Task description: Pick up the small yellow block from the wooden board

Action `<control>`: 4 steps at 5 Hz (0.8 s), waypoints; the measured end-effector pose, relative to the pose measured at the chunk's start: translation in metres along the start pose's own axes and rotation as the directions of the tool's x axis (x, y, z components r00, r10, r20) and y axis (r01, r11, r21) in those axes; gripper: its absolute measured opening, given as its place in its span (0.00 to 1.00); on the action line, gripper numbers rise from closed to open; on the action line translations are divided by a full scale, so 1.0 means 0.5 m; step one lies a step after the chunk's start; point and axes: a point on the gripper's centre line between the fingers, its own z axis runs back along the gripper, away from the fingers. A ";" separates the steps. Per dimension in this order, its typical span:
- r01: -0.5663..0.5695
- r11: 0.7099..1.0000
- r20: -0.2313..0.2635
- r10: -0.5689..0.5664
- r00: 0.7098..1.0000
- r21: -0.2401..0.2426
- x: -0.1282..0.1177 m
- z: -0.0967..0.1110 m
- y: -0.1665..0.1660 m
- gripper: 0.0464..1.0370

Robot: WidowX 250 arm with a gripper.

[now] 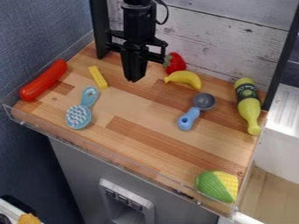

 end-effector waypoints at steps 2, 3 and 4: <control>0.264 0.964 0.005 -0.264 0.964 0.026 0.030 0.019 0.047 0.02; 0.374 0.927 -0.003 -0.374 0.927 0.034 0.052 0.021 0.082 0.02; 0.388 0.921 0.002 -0.389 0.921 0.040 0.064 0.024 0.121 0.05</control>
